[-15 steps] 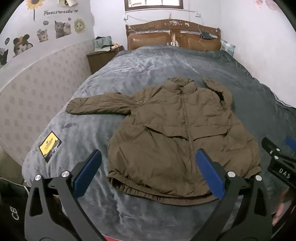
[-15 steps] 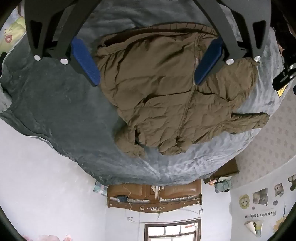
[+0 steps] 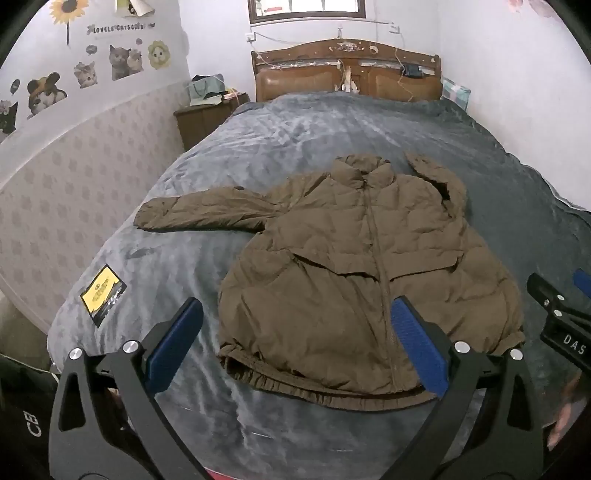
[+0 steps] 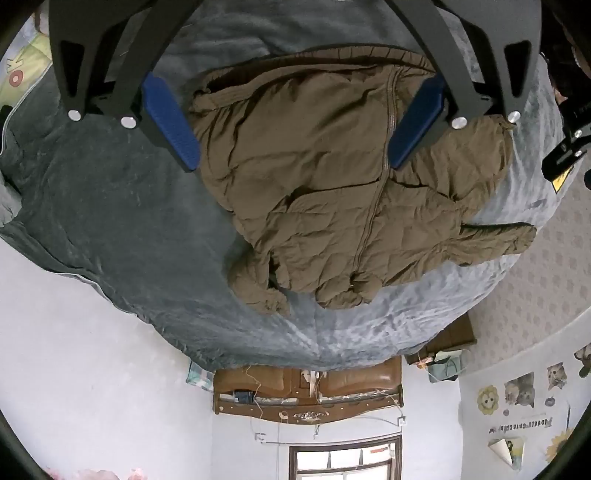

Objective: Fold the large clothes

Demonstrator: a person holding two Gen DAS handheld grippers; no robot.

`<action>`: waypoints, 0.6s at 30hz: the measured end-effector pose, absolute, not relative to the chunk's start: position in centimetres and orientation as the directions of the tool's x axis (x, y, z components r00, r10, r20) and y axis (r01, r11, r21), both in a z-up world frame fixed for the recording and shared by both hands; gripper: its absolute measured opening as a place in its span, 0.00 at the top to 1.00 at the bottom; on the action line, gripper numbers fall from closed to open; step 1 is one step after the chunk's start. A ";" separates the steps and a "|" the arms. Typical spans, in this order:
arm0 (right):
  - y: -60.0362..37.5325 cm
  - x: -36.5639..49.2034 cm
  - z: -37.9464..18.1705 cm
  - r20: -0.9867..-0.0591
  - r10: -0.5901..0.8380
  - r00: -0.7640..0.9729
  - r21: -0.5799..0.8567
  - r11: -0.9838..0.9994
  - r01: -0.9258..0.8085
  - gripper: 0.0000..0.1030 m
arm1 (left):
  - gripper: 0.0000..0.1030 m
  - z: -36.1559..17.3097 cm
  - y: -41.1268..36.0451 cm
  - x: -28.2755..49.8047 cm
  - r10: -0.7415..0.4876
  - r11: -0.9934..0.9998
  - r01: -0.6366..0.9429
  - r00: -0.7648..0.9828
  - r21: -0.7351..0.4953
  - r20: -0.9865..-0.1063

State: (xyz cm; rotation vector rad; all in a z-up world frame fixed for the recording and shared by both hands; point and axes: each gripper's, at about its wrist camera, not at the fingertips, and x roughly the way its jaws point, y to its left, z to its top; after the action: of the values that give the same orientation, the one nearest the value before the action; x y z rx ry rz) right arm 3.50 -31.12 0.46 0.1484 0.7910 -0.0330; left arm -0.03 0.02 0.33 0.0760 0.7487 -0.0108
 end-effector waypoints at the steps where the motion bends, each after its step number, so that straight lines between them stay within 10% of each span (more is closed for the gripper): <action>1: -31.1 3.5 0.5 -0.710 0.026 0.704 0.122 0.989 0.086 0.02 | 0.03 0.1 0.0 -0.1 0.016 0.997 0.042 0.734 0.068 -0.679; 18: -31.3 3.8 0.5 -0.710 0.028 0.703 0.121 0.989 0.083 0.01 | 0.03 -0.4 1.2 1.2 0.034 0.999 0.004 0.712 0.052 -0.702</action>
State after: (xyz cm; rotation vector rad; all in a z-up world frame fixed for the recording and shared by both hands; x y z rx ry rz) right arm 3.76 -31.26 0.55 0.1480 0.7907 -0.0310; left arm 1.20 1.23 -0.44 0.0512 0.7787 0.0167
